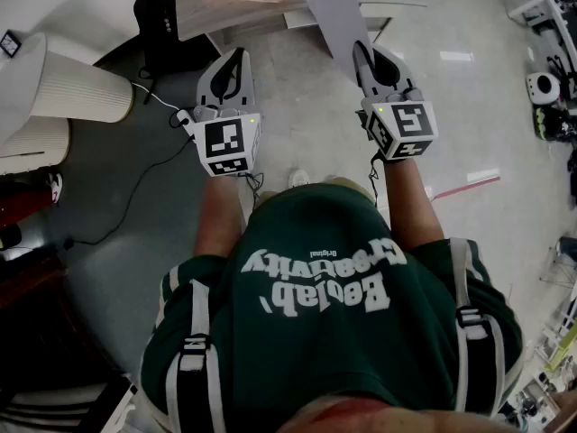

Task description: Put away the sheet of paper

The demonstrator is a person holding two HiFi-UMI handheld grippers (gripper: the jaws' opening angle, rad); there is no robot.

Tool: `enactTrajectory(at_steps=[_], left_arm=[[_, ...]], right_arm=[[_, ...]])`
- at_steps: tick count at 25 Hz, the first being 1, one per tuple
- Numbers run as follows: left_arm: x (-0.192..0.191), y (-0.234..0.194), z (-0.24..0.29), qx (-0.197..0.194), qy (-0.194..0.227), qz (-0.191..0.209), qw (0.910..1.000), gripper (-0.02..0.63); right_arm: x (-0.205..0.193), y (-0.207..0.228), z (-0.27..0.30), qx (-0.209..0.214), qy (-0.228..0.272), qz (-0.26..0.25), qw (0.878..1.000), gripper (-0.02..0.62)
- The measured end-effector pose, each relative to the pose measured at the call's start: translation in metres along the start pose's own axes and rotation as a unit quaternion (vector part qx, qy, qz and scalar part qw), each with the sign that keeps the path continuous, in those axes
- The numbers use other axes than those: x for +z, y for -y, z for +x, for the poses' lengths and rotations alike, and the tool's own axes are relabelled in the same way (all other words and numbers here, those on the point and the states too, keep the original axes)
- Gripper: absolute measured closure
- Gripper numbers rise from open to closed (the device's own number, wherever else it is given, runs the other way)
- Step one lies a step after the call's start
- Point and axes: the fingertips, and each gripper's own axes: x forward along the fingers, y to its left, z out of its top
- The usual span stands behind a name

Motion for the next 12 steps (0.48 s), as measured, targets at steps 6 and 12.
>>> enactTrajectory(at_steps=[6,12], left_arm=[[0.003,-0.005,-0.001,-0.003,0.000,-0.006,1.0000,0.588],[-0.004,-0.014,0.002,-0.006,-0.005,-0.003,1.0000,0.588]], right_arm=[[0.005,-0.002,0.001,-0.003,0.005,0.010,1.000,0.561],[0.002,-0.002,0.008,-0.013,0.008,0.020,1.000,0.561]])
